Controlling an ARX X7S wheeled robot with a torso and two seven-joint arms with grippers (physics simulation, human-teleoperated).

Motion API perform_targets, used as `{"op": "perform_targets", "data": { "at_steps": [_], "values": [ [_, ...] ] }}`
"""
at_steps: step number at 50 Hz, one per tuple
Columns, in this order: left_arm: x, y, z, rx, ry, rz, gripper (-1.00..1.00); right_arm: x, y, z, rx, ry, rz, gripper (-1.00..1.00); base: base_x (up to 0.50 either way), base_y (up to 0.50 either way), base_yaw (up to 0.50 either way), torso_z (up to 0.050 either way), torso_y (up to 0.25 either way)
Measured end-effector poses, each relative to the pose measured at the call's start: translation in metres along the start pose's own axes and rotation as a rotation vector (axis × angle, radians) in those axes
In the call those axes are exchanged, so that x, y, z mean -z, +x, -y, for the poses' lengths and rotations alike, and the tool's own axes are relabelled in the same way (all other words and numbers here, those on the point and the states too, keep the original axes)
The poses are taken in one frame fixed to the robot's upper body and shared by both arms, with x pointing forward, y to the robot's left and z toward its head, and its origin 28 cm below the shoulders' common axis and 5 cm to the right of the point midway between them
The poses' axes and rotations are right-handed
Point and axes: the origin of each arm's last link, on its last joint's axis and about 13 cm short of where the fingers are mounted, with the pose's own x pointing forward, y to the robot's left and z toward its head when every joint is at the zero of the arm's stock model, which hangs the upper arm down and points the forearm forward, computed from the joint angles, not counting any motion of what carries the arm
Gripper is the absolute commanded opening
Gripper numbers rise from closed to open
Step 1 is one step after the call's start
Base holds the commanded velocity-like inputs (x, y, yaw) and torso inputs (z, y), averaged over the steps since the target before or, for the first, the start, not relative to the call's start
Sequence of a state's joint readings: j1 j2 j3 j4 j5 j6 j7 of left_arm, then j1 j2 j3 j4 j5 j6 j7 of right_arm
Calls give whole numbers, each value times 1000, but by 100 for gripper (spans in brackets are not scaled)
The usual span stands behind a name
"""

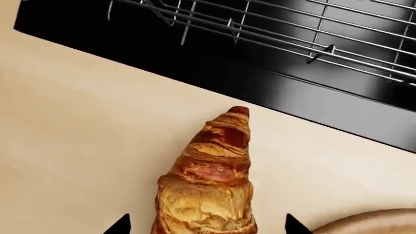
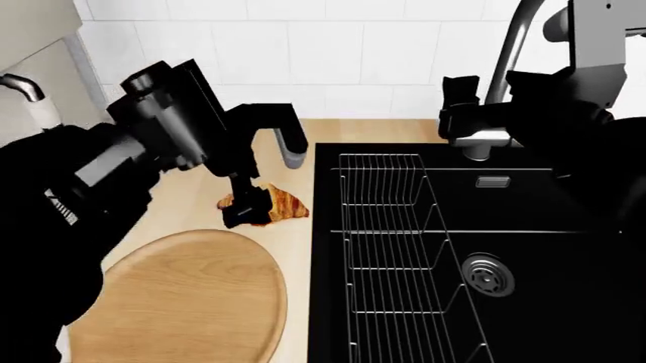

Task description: Place the pastries on the plates.

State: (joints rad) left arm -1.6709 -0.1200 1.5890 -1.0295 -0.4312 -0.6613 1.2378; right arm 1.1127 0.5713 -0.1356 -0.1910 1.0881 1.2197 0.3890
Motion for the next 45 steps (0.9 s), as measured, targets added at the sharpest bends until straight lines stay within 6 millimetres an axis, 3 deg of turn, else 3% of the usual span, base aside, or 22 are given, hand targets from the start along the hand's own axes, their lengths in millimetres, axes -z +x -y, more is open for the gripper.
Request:
{"op": "perform_targets", "data": {
  "at_steps": [8, 9, 16, 24, 35, 45],
  "values": [
    [3, 21, 0, 23, -32, -28, 100, 1, -1, 1, -1, 2, -2, 100, 0, 0, 0, 0, 0],
    [4, 22, 0, 25, -36, -31, -100, 1, -1, 1, -1, 3, -2, 100, 0, 0, 0, 0, 0],
    [3, 18, -1, -11, -40, -39, -100, 2, -2, 1, -1, 6, -1, 100, 0, 0, 0, 0, 0],
    [8, -20, 12, -94, -52, 50, -100, 1, -2, 1, -4, 7, 3, 100, 0, 0, 0, 0, 0],
    [40, -75, 90, -192, -57, 214, -100, 0, -2, 0, -14, 9, 10, 100, 0, 0, 0, 0, 1],
    [82, -80, 151, -182, -40, 121, -100, -1, -2, -2, -22, 6, 13, 100, 0, 0, 0, 0, 0]
  ]
}}
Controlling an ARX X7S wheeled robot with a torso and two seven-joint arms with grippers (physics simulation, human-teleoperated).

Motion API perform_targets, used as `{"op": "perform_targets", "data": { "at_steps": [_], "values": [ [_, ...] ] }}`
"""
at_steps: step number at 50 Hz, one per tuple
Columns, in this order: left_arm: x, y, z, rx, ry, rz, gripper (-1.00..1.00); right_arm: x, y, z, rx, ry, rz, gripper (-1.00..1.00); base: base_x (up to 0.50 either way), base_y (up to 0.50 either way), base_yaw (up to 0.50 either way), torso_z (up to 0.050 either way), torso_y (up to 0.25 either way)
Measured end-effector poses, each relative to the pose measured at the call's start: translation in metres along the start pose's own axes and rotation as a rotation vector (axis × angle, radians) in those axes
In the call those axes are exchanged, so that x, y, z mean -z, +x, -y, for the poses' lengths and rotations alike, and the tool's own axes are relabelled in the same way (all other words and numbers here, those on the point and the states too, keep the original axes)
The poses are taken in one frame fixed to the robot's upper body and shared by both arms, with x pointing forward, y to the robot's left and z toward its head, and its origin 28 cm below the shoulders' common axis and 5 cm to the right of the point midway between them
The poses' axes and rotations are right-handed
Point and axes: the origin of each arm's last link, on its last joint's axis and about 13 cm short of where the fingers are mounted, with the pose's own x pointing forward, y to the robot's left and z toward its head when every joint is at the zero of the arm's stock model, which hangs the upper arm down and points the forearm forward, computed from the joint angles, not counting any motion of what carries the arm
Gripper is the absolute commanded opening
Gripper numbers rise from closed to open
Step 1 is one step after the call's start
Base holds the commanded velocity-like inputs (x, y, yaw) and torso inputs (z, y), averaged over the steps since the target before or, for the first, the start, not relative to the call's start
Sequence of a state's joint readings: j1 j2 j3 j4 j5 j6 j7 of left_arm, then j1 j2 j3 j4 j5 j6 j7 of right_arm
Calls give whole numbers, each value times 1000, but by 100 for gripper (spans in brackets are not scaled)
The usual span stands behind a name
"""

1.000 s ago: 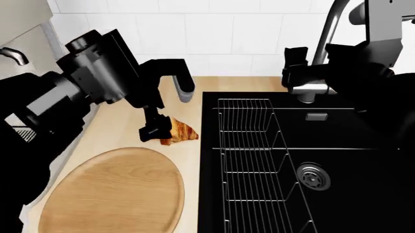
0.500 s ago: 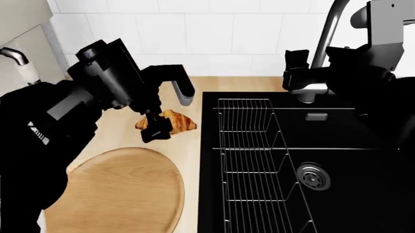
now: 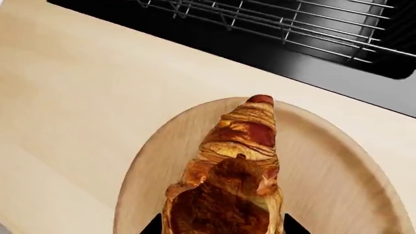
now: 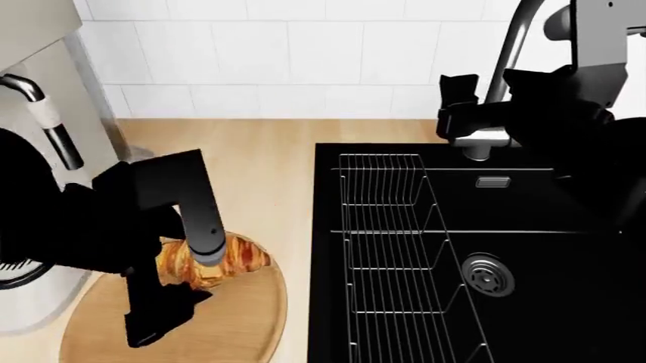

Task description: Place the pastries on the plates.

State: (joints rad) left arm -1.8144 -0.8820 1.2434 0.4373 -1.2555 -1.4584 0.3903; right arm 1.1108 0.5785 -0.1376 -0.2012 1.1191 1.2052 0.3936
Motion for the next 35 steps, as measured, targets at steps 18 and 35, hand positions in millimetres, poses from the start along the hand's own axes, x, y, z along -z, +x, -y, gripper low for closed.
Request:
{"op": "perform_targets", "data": {
  "at_steps": [18, 35],
  "values": [
    [25, -3, 30, 10, 10, -79, 100, 3, 1, -1, -9, -1, -8, 100, 0, 0, 0, 0, 0],
    [7, -15, 24, -163, -143, 204, 100, 3, 3, -4, -23, 6, -11, 100, 0, 0, 0, 0, 0]
  ]
}}
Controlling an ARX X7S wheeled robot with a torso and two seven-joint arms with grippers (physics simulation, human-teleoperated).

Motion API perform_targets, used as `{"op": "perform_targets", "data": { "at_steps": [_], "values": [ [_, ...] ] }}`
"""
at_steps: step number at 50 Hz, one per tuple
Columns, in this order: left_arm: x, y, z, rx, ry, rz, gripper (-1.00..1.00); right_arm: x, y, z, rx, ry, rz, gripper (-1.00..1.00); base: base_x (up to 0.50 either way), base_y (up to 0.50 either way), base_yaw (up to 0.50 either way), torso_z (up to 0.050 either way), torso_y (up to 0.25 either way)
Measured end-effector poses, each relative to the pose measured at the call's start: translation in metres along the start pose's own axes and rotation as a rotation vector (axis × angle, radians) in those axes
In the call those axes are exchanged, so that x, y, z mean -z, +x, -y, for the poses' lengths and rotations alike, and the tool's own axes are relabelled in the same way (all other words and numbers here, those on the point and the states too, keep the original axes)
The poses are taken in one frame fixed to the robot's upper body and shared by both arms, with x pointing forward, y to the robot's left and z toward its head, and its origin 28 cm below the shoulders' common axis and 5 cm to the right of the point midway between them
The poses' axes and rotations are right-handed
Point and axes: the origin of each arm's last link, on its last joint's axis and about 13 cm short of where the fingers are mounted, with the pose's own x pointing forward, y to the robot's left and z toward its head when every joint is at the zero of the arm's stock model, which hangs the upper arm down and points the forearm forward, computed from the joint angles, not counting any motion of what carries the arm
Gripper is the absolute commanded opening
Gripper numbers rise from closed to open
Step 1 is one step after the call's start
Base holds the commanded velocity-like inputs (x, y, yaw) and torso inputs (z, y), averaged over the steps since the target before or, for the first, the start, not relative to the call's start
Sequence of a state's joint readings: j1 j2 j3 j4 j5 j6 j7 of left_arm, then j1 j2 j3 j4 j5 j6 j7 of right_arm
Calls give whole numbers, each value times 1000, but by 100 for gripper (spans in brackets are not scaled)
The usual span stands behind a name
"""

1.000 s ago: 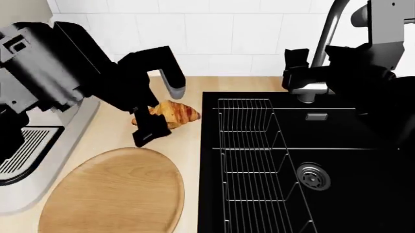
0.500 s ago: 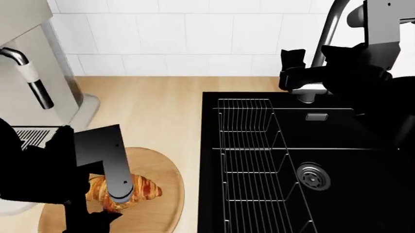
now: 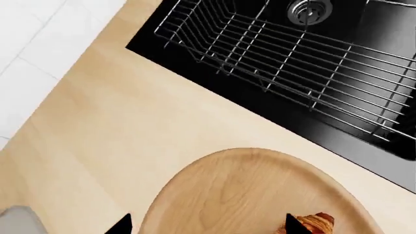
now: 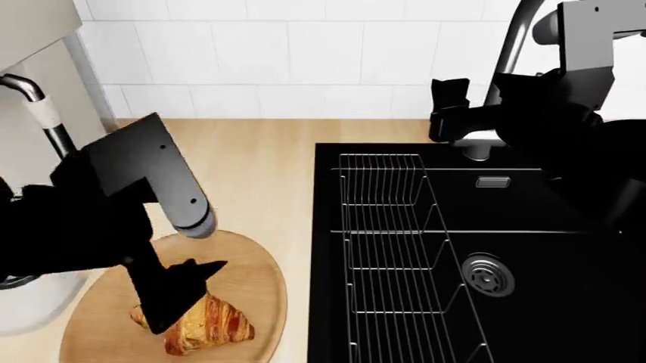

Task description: Place the pastries on the plates.

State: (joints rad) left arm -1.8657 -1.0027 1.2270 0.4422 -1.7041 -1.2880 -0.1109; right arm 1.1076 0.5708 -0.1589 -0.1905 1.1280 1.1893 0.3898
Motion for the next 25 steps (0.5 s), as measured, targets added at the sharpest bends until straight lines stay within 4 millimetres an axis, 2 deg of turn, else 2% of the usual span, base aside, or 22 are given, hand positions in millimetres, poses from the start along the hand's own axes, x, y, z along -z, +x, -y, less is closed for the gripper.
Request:
{"op": "perform_targets", "data": {
  "at_steps": [6, 14, 25],
  "values": [
    [-9, 9, -10, -154, -130, 132, 100, -1, 0, 0, -3, -1, 9, 100, 0, 0, 0, 0, 0],
    [-35, 24, -31, -365, -287, 304, 100, -11, -4, -7, -6, -23, 38, 100, 0, 0, 0, 0, 0],
    [-57, 28, -50, -505, -418, 425, 100, -33, -21, -26, -20, -53, 74, 100, 0, 0, 0, 0, 0]
  ]
}}
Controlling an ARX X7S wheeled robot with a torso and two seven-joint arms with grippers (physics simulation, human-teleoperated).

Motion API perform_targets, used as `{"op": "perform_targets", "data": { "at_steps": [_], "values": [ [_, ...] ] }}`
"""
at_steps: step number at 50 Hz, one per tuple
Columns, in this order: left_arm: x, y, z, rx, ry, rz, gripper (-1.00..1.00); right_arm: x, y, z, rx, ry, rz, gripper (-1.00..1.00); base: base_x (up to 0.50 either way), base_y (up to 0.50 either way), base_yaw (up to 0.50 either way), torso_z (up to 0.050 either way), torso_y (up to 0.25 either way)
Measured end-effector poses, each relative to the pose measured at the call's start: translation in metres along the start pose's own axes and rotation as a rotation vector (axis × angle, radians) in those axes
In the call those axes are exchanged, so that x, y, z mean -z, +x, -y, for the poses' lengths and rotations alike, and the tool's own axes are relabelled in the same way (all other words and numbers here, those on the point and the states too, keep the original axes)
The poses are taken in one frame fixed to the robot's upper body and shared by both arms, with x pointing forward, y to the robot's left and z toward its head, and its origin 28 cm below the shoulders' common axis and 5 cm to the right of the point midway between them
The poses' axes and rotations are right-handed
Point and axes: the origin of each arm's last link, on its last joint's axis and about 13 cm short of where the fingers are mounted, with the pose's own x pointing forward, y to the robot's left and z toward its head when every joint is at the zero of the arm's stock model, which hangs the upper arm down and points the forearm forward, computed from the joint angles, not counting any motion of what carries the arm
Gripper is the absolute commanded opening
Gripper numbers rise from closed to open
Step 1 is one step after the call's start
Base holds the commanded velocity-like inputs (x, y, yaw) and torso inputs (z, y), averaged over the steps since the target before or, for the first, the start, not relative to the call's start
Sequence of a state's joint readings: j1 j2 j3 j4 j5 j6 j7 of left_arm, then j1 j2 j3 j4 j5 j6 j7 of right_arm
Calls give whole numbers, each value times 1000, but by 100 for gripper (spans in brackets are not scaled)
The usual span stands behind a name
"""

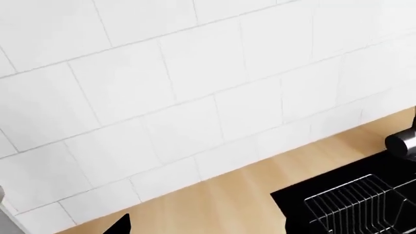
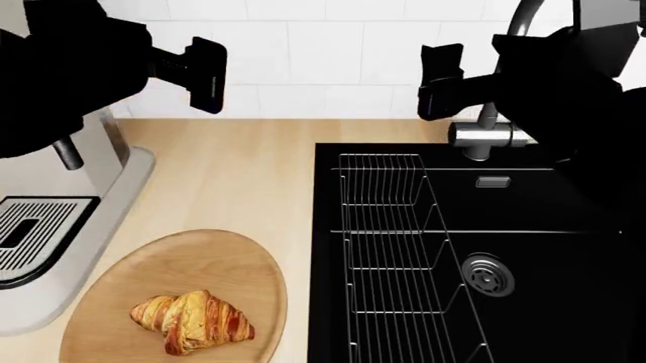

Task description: Place the pastries on the plates.

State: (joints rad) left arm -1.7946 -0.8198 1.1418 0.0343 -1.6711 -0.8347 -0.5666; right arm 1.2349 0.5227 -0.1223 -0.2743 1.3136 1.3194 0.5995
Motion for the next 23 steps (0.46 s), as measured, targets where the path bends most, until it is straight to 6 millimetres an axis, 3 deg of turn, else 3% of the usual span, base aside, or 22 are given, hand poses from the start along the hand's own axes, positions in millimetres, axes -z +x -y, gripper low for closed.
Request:
{"op": "perform_targets", "data": {
  "at_steps": [12, 23],
  "values": [
    [-28, -20, -3, -45, -22, 71, 100, -39, -20, -14, -1, -54, 84, 100, 0, 0, 0, 0, 0],
    [-39, -41, -3, -54, -27, 105, 100, -51, -30, -18, 3, -66, 124, 100, 0, 0, 0, 0, 0]
  ]
}}
